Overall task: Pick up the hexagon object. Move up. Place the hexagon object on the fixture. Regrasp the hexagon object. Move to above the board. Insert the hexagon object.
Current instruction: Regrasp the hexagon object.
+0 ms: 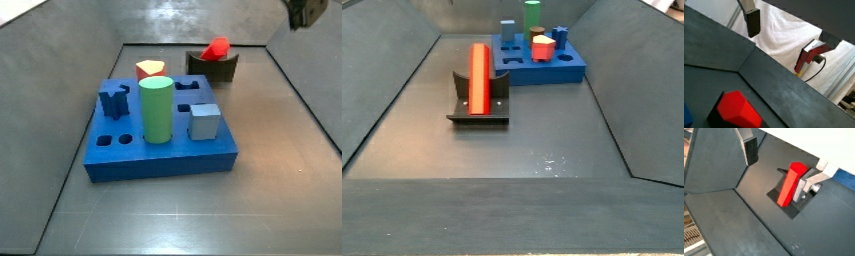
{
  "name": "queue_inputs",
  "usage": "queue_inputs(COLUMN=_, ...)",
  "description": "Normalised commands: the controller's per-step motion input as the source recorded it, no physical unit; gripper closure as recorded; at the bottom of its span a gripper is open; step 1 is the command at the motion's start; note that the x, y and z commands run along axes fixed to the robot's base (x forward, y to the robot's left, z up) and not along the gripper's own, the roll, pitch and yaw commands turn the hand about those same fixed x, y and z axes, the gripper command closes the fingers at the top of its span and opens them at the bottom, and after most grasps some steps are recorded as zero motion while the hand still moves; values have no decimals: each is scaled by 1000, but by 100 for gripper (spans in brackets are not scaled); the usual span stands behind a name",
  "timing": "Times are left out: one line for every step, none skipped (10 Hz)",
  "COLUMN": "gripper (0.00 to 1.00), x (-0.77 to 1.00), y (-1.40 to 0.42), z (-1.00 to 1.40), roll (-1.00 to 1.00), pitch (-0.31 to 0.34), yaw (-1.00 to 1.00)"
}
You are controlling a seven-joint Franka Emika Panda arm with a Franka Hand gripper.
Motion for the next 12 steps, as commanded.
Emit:
queue_inputs(gripper=0, x=77, y=34, z=-1000, roll=44, pitch=-68, yaw=0)
queue_inputs(gripper=0, x=77, y=31, z=-1000, roll=48, pitch=-65, yaw=-5)
queue_inputs(gripper=0, x=77, y=27, z=-1000, roll=50, pitch=-61, yaw=-7)
queue_inputs(gripper=0, x=78, y=25, z=-1000, roll=45, pitch=-53, yaw=-9)
queue_inputs(gripper=0, x=78, y=21, z=-1000, roll=48, pitch=-44, yaw=-9)
queue_inputs(gripper=0, x=84, y=16, z=-1000, roll=49, pitch=-38, yaw=-4)
queue_inputs(gripper=0, x=88, y=14, z=-1000, roll=55, pitch=-29, yaw=-3)
queue_inputs(gripper=0, x=91, y=8, z=-956, roll=54, pitch=-20, yaw=1)
queue_inputs(gripper=0, x=85, y=3, z=-792, roll=58, pitch=-5, yaw=9)
queue_inputs(gripper=0, x=86, y=-3, z=-714, roll=58, pitch=-2, yaw=15)
queue_inputs(gripper=0, x=85, y=-4, z=-529, roll=65, pitch=8, yaw=31)
queue_inputs(gripper=0, x=86, y=-7, z=-457, roll=71, pitch=11, yaw=37)
